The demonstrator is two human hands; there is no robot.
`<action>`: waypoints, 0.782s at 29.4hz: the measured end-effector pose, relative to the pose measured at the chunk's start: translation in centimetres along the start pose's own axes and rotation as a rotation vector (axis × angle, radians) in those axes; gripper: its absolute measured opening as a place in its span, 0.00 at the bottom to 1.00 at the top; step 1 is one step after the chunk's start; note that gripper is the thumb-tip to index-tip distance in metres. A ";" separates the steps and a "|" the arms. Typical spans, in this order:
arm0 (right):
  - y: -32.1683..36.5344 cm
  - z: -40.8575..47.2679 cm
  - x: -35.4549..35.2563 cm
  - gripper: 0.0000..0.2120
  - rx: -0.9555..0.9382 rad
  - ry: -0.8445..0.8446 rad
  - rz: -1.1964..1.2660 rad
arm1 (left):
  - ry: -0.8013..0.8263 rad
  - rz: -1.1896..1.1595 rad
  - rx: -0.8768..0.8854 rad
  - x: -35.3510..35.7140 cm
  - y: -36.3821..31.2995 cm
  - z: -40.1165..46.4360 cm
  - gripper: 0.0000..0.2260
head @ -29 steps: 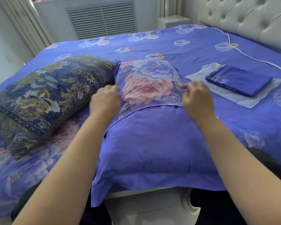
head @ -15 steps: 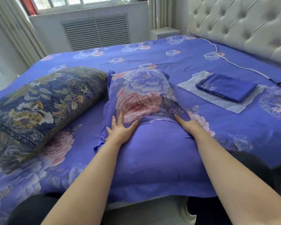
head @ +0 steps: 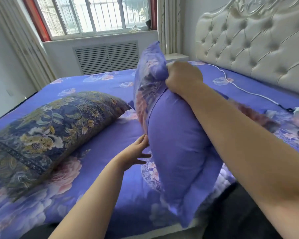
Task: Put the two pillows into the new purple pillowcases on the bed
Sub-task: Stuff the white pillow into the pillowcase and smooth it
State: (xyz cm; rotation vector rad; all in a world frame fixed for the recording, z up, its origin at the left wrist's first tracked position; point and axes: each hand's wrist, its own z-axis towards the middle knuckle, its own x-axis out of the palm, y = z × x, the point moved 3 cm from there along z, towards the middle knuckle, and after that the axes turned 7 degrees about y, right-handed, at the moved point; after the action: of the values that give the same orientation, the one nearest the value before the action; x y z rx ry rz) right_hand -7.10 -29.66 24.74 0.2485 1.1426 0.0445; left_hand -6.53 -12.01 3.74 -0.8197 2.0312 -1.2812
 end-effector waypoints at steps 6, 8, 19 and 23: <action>5.3 -0.4 2.0 0.15 -0.337 0.359 -0.165 | -0.195 -0.267 0.188 -1.0 -1.1 -0.3 0.23; 4.1 -0.6 4.5 0.20 -0.337 0.511 0.047 | -0.390 -0.258 0.216 -2.9 -0.1 -0.5 0.14; -2.7 -16.1 22.7 0.21 -0.547 0.943 -0.083 | -0.438 -0.004 0.367 0.3 -1.2 3.6 0.17; -3.6 -13.7 19.5 0.15 -0.287 0.680 0.581 | -0.315 0.121 0.277 2.7 -0.3 5.9 0.19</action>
State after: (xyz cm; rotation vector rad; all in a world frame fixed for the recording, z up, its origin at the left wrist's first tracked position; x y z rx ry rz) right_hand -11.69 -27.59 1.15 0.3117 1.6815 0.8544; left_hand -3.77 -17.36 1.47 -0.7065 1.5894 -1.2433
